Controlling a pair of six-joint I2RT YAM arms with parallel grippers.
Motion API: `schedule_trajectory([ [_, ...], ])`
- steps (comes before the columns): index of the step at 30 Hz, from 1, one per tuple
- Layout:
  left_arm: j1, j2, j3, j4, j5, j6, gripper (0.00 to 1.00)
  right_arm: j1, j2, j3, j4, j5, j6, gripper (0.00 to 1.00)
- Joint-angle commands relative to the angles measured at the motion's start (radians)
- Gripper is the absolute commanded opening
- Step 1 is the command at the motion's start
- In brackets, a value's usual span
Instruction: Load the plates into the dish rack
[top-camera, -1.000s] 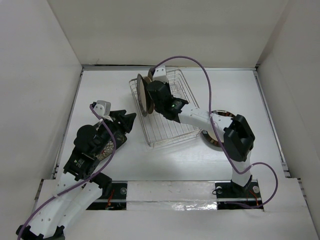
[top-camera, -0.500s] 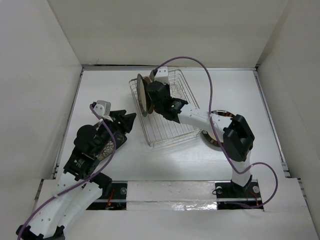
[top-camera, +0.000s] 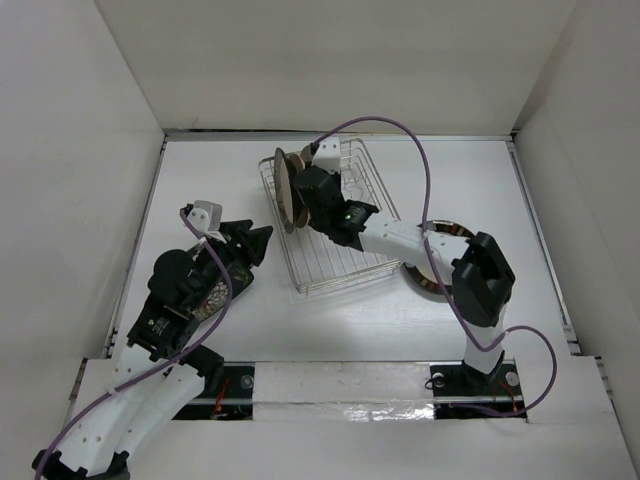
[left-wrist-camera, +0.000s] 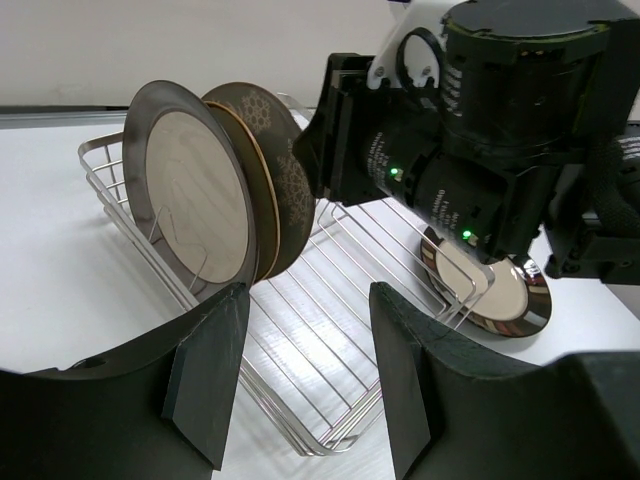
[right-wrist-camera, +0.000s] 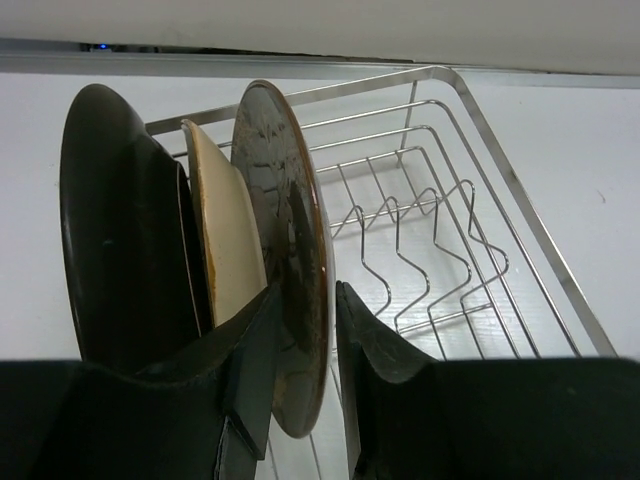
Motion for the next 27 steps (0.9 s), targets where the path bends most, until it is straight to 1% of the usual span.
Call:
schedule_trajectory([
  [1, 0.002, -0.007, -0.001, 0.044, 0.01, -0.004, 0.48, -0.011, -0.122, -0.031, 0.048, 0.027, 0.036, 0.34],
  [4, 0.002, 0.0, 0.0, 0.038, 0.016, -0.004, 0.48, -0.031, -0.234, -0.12, 0.053, 0.013, 0.062, 0.35],
  [5, 0.002, -0.002, 0.002, 0.038, 0.018, -0.001, 0.48, -0.047, -0.268, -0.152, 0.062, -0.016, 0.079, 0.35],
  [7, 0.002, -0.011, -0.001, 0.044, 0.012, -0.002, 0.48, -0.067, -0.375, -0.259, 0.068, -0.05, 0.108, 0.34],
  [8, 0.002, -0.014, -0.001, 0.044, 0.01, -0.002, 0.47, -0.094, -0.415, -0.305, 0.07, -0.074, 0.15, 0.11],
  [9, 0.002, -0.011, -0.003, 0.042, 0.01, -0.002, 0.46, -0.112, -0.461, -0.421, 0.074, -0.087, 0.179, 0.0],
  [10, 0.002, -0.008, -0.001, 0.038, 0.013, -0.004, 0.44, -0.134, -0.56, -0.491, 0.08, -0.106, 0.213, 0.0],
  [11, 0.002, -0.008, -0.001, 0.036, 0.025, -0.002, 0.42, -0.161, -0.613, -0.563, 0.088, -0.158, 0.29, 0.0],
  [12, 0.002, -0.011, 0.002, 0.038, 0.028, -0.002, 0.39, -0.219, -0.665, -0.635, 0.085, -0.185, 0.332, 0.0],
  [13, 0.002, -0.014, -0.001, 0.042, 0.028, -0.002, 0.31, -0.252, -0.763, -0.771, 0.079, -0.214, 0.374, 0.0],
  [14, 0.002, -0.017, -0.003, 0.047, 0.027, -0.004, 0.26, -0.284, -0.809, -0.83, 0.059, -0.249, 0.45, 0.0],
  [15, 0.002, -0.013, -0.004, 0.052, 0.025, -0.004, 0.21, -0.348, -0.851, -0.879, -0.023, -0.254, 0.484, 0.0],
  [16, 0.002, -0.008, -0.004, 0.05, 0.027, -0.005, 0.16, -0.378, -0.89, -0.961, -0.062, -0.257, 0.513, 0.0],
  [17, 0.002, -0.002, -0.003, 0.047, 0.039, -0.004, 0.07, -0.408, -0.964, -0.999, -0.102, -0.26, 0.559, 0.01],
  [18, 0.002, 0.01, 0.002, 0.041, 0.044, -0.005, 0.03, -0.438, -0.998, -1.037, -0.151, -0.268, 0.573, 0.07],
  [19, 0.002, 0.012, 0.003, 0.041, 0.048, -0.004, 0.0, -0.505, -1.024, -1.068, -0.169, -0.28, 0.582, 0.15],
  [20, 0.002, 0.012, 0.005, 0.042, 0.05, -0.005, 0.0, -0.546, -1.053, -1.112, -0.191, -0.294, 0.601, 0.26],
  [21, 0.002, 0.009, 0.002, 0.048, 0.047, -0.004, 0.0, -0.592, -1.06, -1.128, -0.221, -0.326, 0.609, 0.49],
  [22, 0.002, 0.01, 0.002, 0.05, 0.047, -0.005, 0.0, -0.688, -1.061, -1.143, -0.223, -0.349, 0.61, 0.58],
  [23, 0.002, 0.01, 0.002, 0.046, 0.048, -0.005, 0.0, -0.737, -1.063, -1.178, -0.222, -0.404, 0.607, 0.68],
  [25, 0.002, 0.009, 0.002, 0.038, 0.05, -0.005, 0.0, -0.83, -1.055, -1.212, -0.177, -0.473, 0.593, 0.74],
  [26, 0.002, 0.001, 0.002, 0.038, 0.042, -0.005, 0.01, -0.911, -1.05, -1.226, -0.164, -0.504, 0.58, 0.75],
  [27, 0.002, -0.014, -0.001, 0.044, 0.035, -0.005, 0.02, -0.945, -1.038, -1.24, -0.157, -0.545, 0.581, 0.75],
])
